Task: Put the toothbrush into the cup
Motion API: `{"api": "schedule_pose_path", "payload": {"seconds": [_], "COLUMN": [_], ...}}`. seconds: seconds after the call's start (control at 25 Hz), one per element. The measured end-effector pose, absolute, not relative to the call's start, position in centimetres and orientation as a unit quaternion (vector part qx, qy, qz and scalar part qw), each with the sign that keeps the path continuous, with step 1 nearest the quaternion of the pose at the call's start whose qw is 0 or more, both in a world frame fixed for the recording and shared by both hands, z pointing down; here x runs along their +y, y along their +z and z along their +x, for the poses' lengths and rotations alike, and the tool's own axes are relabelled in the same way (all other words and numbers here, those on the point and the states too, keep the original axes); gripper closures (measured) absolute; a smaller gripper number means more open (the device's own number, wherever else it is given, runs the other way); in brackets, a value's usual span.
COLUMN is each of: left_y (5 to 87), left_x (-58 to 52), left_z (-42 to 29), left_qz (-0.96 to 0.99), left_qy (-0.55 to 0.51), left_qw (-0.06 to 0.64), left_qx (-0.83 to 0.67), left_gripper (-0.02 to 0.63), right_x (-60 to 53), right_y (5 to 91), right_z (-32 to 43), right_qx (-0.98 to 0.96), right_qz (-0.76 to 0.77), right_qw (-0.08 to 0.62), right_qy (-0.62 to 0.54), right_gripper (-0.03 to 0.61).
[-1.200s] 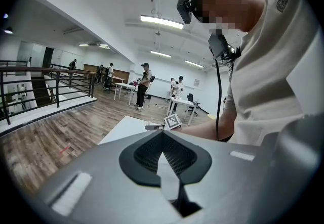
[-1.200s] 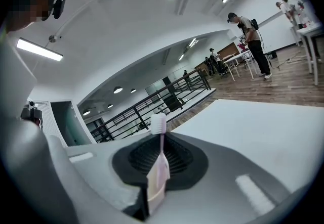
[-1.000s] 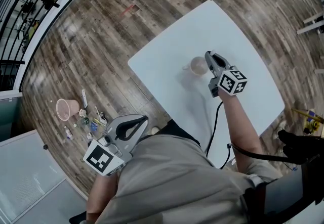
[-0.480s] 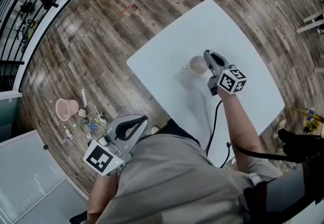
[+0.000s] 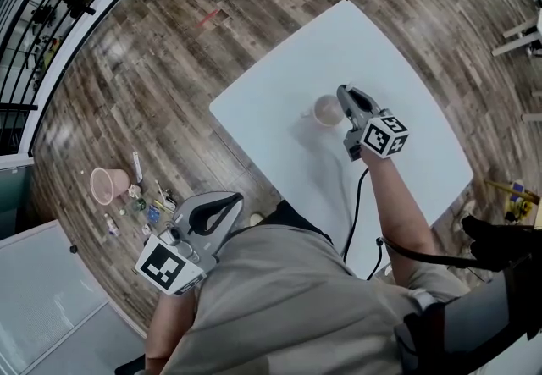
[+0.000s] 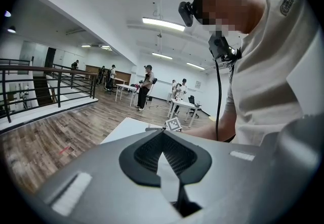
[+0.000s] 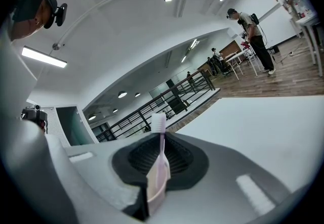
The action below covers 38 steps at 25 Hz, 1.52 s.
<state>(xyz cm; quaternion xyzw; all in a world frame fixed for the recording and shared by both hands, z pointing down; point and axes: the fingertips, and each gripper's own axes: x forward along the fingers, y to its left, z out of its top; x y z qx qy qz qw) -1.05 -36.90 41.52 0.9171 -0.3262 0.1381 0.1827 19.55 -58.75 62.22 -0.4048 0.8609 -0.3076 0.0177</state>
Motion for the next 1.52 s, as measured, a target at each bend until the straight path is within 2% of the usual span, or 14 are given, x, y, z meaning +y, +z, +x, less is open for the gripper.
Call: {"api": "schedule_pose_path", "payload": {"seconds": [0.2,0.88,1.28,1.52], "left_y": [41.0,41.1,40.8,40.5], "left_x": [-37.3,-36.5,-35.5,-34.7], "left_z": [-1.1,-1.4,-1.7,-1.9], "left_qz": [0.922,0.922,0.922,0.924], "left_qy": [0.123,0.122,0.119,0.118], "left_qw": [0.163,0.158,0.154,0.15], "left_qx": [-0.33,-0.333,-0.335,-0.331], "left_gripper": [0.609,0.609,0.609,0.609], "right_x": [-58.9,-58.4,-57.9,-57.6], "right_y": [62.4,62.6,62.7,62.2], "right_z": [19.4,19.0,18.7,19.1], "right_qx": [0.863,0.867,0.866,0.864], "right_qz": [-0.398,-0.392,-0.393,-0.403], "right_qw": [0.016,0.008,-0.006,-0.009], "right_qy": [-0.31,-0.309,-0.309,-0.302], "right_gripper": [0.548,0.501,0.414,0.414]}}
